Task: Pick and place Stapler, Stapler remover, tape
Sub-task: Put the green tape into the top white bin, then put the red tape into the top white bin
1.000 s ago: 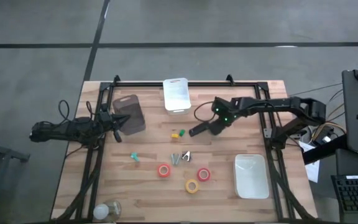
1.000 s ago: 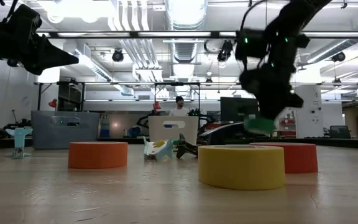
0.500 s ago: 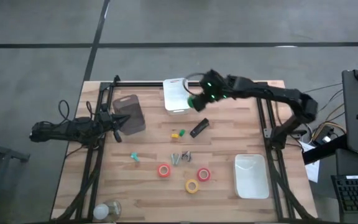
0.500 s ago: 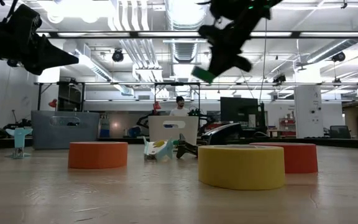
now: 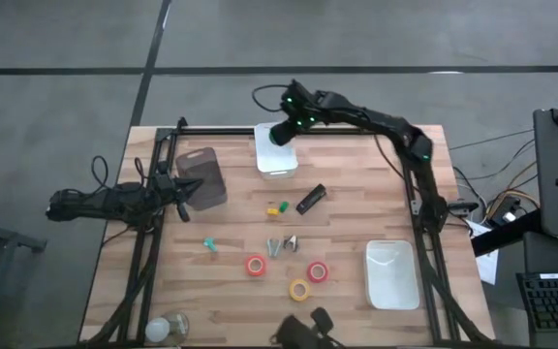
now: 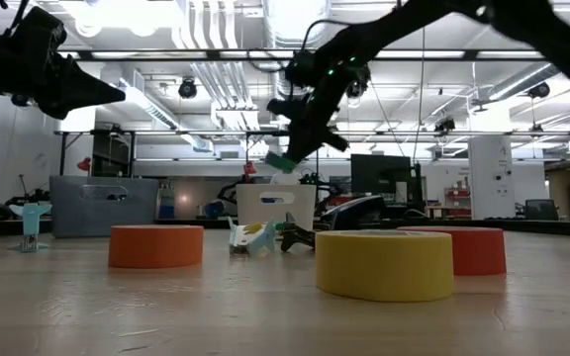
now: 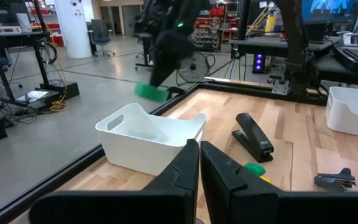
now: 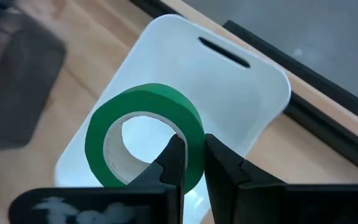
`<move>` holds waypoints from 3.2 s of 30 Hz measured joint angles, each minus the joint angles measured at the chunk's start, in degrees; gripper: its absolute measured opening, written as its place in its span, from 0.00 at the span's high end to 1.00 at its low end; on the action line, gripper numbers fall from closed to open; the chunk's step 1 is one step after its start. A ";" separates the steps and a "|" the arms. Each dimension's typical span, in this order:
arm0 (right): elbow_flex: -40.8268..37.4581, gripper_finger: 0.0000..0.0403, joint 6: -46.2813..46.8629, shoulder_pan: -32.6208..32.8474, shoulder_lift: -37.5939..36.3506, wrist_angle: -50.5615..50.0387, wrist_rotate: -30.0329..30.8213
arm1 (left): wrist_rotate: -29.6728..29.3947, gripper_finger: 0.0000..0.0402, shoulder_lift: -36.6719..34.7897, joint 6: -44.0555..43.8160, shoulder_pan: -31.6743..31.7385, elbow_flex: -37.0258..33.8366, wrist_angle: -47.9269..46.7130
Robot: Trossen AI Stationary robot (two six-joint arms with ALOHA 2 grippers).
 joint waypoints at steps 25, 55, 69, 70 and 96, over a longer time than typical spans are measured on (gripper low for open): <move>21.83 0.77 -0.15 -3.22 17.77 -15.95 -1.35 | 0.00 0.95 0.00 0.00 0.01 0.00 -0.31; 21.26 0.69 -25.96 12.41 -0.05 -44.42 -6.66 | 0.00 0.95 -0.02 0.00 -0.01 -0.01 -0.37; 9.40 0.82 -17.94 19.72 -7.65 -44.36 -15.73 | -0.01 0.95 -0.02 0.00 0.00 0.00 -0.50; 7.99 0.83 -17.06 20.28 -7.69 -44.26 -14.93 | -0.01 0.95 -0.01 0.00 0.01 0.00 -0.50; -30.18 0.66 13.87 41.58 -15.00 -8.03 -12.64 | 0.00 0.95 -0.02 0.00 -0.01 -0.01 -1.33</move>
